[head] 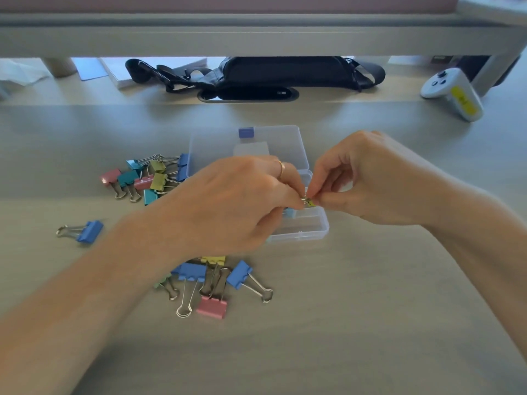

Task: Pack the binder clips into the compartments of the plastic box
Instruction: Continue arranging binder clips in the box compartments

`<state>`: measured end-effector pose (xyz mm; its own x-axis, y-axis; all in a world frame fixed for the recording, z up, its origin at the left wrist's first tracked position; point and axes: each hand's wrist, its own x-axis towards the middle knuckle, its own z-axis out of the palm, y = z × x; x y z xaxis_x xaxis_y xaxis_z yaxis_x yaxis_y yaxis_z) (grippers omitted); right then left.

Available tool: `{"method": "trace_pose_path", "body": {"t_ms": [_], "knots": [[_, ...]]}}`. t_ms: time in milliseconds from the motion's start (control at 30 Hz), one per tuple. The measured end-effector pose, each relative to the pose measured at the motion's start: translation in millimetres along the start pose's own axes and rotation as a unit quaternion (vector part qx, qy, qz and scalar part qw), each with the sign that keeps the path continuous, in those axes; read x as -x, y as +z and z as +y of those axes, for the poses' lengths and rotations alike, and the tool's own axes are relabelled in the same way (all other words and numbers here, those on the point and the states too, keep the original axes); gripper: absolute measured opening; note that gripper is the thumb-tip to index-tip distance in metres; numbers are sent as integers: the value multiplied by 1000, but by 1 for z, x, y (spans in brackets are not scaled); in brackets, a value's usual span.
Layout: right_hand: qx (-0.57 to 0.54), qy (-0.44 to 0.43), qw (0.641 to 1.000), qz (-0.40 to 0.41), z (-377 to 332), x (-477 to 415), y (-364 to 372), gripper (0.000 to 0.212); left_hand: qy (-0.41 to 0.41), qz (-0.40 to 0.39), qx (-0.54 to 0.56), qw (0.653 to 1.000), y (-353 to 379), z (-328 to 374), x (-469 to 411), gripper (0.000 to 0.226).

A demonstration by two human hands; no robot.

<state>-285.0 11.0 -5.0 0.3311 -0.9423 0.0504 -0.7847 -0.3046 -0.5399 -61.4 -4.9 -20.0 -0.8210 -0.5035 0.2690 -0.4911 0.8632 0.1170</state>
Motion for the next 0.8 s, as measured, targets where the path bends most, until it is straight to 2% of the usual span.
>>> {"method": "trace_pose_path", "body": {"t_ms": [167, 333, 400, 633, 767, 800], "knots": [[1, 11, 1000, 12, 0, -1, 3, 21, -34, -16, 33, 999, 0, 2, -3, 40], [-19, 20, 1000, 12, 5, -1, 5, 19, -39, -22, 20, 999, -2, 6, -3, 40], [-30, 30, 999, 6, 7, -1, 6, 25, -44, -23, 31, 998, -1, 5, -4, 40], [-70, 39, 997, 3, 13, -3, 10, 21, -108, -7, 143, 984, -30, -5, 10, 25], [-51, 37, 998, -14, 13, -4, 11, 16, -176, -157, 177, 956, -56, -11, 31, 16], [-49, 38, 998, -14, 13, -3, 10, 15, -183, -173, 188, 949, -57, -8, 33, 16]]}}
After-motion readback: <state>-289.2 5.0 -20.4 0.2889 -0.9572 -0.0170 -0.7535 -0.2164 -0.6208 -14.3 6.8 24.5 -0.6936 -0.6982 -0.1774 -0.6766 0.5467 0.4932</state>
